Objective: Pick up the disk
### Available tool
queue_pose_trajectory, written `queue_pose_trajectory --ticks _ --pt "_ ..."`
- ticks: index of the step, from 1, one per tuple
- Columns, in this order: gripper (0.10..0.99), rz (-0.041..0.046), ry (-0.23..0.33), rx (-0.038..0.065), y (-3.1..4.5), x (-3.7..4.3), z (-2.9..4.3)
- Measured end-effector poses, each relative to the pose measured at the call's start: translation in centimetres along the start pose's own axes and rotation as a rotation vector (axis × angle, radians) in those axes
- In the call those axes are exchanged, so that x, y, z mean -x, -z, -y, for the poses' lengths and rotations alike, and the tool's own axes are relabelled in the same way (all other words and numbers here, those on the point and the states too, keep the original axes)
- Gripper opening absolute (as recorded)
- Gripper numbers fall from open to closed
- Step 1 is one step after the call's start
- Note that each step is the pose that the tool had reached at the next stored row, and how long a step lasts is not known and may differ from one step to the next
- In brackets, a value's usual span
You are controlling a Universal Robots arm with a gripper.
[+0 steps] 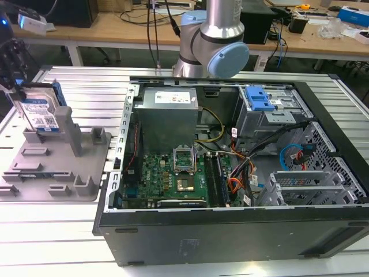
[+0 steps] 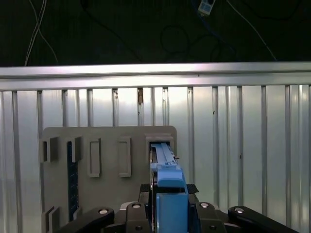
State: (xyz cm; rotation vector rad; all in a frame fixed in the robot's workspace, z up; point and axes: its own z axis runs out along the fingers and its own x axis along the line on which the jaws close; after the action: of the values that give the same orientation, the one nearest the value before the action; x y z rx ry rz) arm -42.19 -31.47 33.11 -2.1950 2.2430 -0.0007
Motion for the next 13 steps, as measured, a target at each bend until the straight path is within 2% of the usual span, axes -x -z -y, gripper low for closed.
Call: queue_pose_trajectory --ticks 3,4,5,10,12,13 --pt "0.369 -0.0009 0.000 0.000 2.48 0.01 0.00" --pt "0.369 -0.0010 0.000 0.000 3.82 0.01 0.01" --pt "0.369 -0.0009 0.000 0.000 4.81 0.02 0.01" --pt "0.369 -0.0009 0.000 0.000 7.36 0.02 0.01" --pt "0.369 -0.0009 0.000 0.000 8.94 0.02 0.02" --pt "0.369 -0.0009 0.000 0.000 9.45 0.03 0.02"
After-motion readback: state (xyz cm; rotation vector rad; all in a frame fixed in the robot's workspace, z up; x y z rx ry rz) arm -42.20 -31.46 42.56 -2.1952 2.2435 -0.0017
